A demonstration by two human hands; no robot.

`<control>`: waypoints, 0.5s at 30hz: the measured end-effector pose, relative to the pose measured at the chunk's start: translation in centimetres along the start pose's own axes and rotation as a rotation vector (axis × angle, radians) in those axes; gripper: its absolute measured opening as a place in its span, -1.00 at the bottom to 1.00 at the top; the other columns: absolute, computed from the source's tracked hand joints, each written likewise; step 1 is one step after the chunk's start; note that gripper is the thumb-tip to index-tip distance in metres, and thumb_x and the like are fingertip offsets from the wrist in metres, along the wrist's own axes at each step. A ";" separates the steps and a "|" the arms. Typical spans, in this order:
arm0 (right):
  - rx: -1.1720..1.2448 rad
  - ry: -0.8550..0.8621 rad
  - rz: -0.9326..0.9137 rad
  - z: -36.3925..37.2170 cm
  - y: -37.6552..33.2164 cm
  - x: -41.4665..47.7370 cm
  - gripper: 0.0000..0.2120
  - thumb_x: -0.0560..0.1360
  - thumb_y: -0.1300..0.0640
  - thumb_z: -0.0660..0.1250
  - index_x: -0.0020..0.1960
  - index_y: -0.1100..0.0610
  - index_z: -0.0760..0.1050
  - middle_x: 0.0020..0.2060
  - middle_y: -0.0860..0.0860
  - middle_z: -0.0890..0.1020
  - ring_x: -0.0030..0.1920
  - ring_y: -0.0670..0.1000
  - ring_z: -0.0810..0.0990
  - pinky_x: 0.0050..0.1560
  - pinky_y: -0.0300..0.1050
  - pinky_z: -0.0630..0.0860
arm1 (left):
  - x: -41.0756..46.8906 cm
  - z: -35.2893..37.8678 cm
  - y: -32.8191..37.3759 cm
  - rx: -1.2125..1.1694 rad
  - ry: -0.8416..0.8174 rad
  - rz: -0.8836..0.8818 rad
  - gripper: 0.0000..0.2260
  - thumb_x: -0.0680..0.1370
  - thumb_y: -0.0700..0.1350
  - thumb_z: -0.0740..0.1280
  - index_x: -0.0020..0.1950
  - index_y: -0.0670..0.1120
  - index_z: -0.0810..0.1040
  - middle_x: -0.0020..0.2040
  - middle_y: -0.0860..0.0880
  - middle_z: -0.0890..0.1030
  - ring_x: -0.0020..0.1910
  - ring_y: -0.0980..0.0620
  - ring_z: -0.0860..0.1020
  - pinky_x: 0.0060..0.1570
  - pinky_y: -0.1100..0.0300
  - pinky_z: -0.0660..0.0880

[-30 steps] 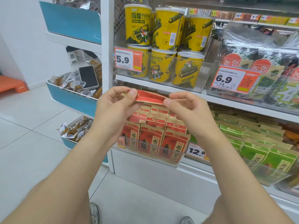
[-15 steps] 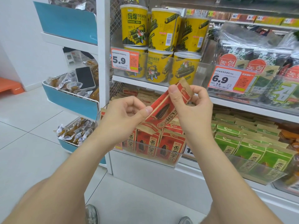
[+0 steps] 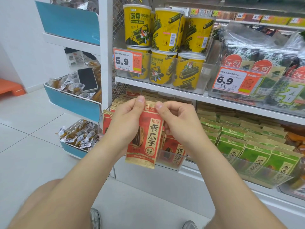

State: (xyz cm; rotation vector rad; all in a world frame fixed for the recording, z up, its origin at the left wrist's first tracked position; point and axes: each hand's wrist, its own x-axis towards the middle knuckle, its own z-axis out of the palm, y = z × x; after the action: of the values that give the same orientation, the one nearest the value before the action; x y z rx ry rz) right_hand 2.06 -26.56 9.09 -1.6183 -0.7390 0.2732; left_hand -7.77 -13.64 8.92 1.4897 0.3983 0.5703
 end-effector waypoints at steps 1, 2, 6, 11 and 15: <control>0.033 0.000 0.008 0.1 -0.1 0.0 -0.70 0.69 0.03 0.39 -0.06 0.25 0.66 -0.36 -0.05 0.69 -0.40 -0.18 0.60 -0.34 -0.29 0.50 | 0.0 0.2 0.1 -0.048 0.007 -0.024 -0.59 0.78 0.08 0.19 0.17 -0.22 0.65 -0.13 -0.15 0.76 -0.20 -0.05 0.74 -0.17 0.10 0.70; 0.077 -0.002 0.022 0.1 -0.1 0.0 -0.68 0.71 0.04 0.36 -0.06 0.27 0.64 -0.38 -0.07 0.68 -0.42 -0.19 0.59 -0.36 -0.32 0.48 | -0.1 0.4 0.1 -0.088 0.013 -0.036 -0.59 0.78 0.08 0.18 0.17 -0.21 0.66 -0.13 -0.14 0.76 -0.20 -0.05 0.74 -0.16 0.08 0.70; 0.195 0.045 0.042 0.3 -0.4 0.0 -0.67 0.69 0.04 0.39 -0.03 0.32 0.65 -0.31 0.07 0.71 -0.33 -0.03 0.67 -0.30 -0.15 0.58 | -0.4 0.9 0.7 -0.165 -0.012 -0.060 -0.61 0.77 0.10 0.20 0.12 -0.14 0.71 -0.11 -0.16 0.77 -0.18 -0.07 0.75 -0.13 0.06 0.71; 0.203 0.396 -0.029 -0.2 0.4 0.6 -0.70 0.68 0.06 0.42 -0.10 0.25 0.69 -0.23 0.19 0.76 -0.27 0.06 0.70 -0.24 0.09 0.66 | -0.6 -0.7 1.5 0.159 -0.254 -0.109 -0.55 0.73 0.17 0.23 0.12 -0.18 0.73 -0.06 -0.13 0.79 -0.12 -0.08 0.78 -0.12 0.09 0.71; 0.148 0.457 -0.021 -0.9 0.3 1.2 -0.86 0.68 0.03 0.43 0.05 0.09 0.69 -0.17 0.13 0.78 -0.15 0.08 0.77 -0.02 0.28 0.71 | -0.8 -0.8 1.1 0.177 -0.310 -0.105 -0.62 0.73 0.10 0.26 0.12 -0.15 0.75 -0.05 -0.11 0.80 -0.14 -0.02 0.79 -0.28 0.22 0.65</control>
State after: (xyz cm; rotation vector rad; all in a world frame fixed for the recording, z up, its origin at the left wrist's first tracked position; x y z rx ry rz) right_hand 3.58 -26.62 9.23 -1.4579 -0.3753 -0.0592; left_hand -9.06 -13.46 9.89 1.6855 0.2871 0.2186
